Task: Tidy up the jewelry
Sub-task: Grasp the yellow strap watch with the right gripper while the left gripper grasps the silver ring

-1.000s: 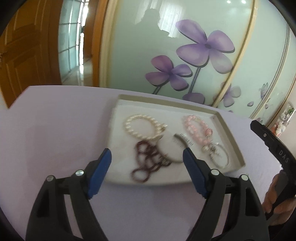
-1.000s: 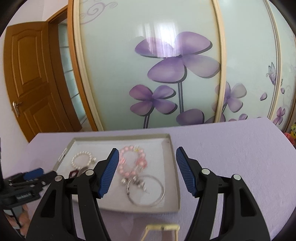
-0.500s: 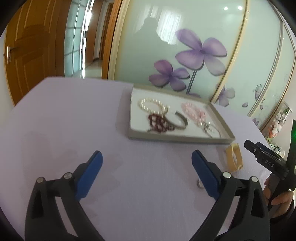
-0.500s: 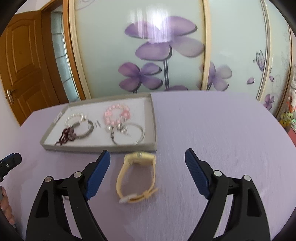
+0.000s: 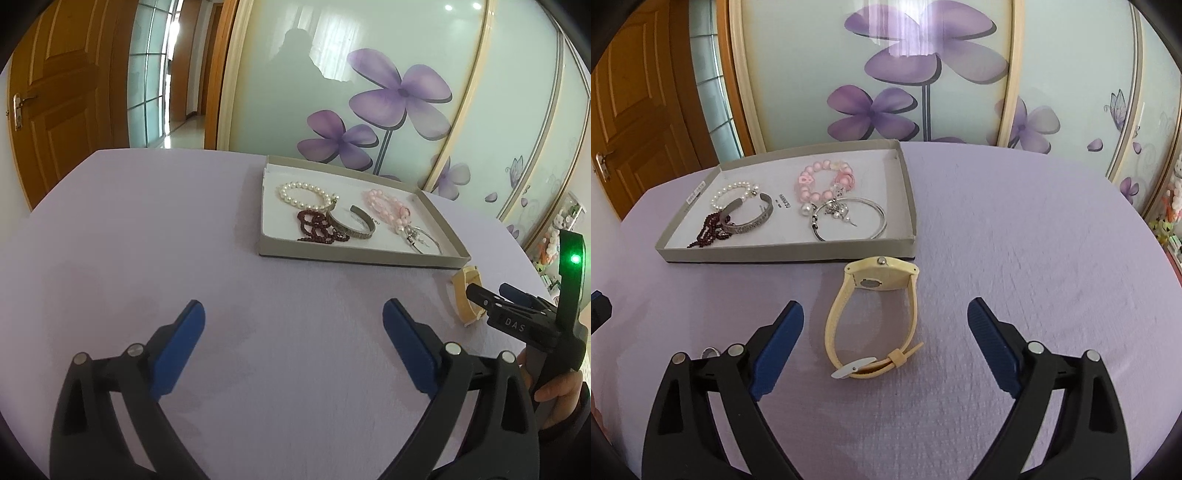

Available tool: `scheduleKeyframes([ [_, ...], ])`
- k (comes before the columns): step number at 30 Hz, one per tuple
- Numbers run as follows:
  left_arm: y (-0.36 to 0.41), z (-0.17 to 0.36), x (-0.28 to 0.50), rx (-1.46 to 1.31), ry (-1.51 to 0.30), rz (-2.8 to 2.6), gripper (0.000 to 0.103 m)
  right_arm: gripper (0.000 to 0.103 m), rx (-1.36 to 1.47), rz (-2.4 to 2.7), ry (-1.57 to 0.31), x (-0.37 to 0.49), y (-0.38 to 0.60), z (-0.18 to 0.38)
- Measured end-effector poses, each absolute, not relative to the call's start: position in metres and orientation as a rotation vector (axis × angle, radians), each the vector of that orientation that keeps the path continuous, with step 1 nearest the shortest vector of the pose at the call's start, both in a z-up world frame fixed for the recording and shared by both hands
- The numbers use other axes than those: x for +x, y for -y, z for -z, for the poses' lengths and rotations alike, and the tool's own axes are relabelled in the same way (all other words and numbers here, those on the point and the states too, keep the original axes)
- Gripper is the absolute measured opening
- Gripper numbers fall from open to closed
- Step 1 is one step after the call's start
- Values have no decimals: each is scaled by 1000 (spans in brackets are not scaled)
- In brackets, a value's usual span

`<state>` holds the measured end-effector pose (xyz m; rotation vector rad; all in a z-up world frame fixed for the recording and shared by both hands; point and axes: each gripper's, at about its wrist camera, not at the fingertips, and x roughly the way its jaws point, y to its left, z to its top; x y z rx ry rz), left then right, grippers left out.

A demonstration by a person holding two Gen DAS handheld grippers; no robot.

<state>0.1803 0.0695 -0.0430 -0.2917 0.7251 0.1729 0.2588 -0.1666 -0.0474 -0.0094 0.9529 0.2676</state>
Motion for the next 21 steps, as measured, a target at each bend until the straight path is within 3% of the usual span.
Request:
scheduleKeyframes([
  [10,-63,47,184,-263,-743,-159,97,91,-49,-257,-988,263,158,57],
  [16,-54,46,183,-226,-744,-132,97,78,-58,-251,-997,267,156,60],
  [21,-41,44,183,-186,-745,-98,97,75,-61,-254,-1008,269,155,63],
])
